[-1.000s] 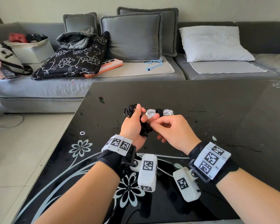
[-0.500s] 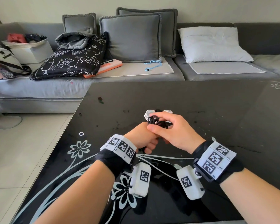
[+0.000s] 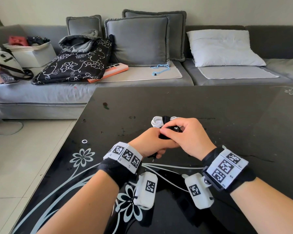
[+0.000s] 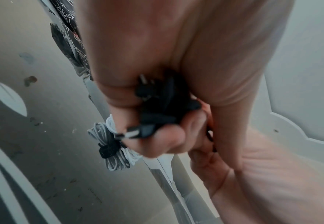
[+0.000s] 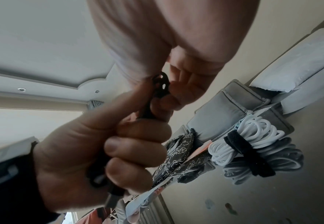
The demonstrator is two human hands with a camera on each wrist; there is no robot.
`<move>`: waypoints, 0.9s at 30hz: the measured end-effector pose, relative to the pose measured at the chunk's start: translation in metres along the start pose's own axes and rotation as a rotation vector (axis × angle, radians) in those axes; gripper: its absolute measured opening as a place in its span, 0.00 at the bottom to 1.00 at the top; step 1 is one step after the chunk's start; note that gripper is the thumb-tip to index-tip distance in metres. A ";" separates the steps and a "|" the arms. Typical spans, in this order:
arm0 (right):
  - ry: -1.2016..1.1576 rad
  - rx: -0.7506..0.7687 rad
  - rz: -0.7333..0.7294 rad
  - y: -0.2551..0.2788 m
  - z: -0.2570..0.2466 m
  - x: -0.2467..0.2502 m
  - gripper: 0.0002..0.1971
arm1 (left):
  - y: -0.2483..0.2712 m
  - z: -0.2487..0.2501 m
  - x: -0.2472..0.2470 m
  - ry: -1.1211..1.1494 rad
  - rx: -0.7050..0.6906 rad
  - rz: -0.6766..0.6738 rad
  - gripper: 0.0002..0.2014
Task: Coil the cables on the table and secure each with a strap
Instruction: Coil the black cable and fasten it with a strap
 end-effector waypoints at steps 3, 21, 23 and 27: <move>-0.024 -0.037 -0.015 -0.001 0.001 0.002 0.04 | 0.002 0.005 -0.006 0.016 -0.035 -0.074 0.06; -0.467 -0.185 0.034 -0.002 0.005 0.014 0.03 | -0.007 -0.003 0.011 0.403 -0.144 0.155 0.12; -0.466 -0.193 0.041 -0.002 0.008 0.015 0.03 | -0.009 -0.004 0.011 0.443 -0.165 0.224 0.11; -0.457 -0.212 0.070 -0.004 0.013 0.015 0.03 | -0.011 -0.006 0.010 0.469 -0.199 0.303 0.11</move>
Point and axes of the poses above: each hand's wrist, its own y-axis away from the middle knuckle, its own x-axis out of the back of the hand, z = x × y, the point moved 6 cm from there along -y, towards the middle knuckle, and after that the axes turned 3 degrees about -x, right-handed, at the moved point
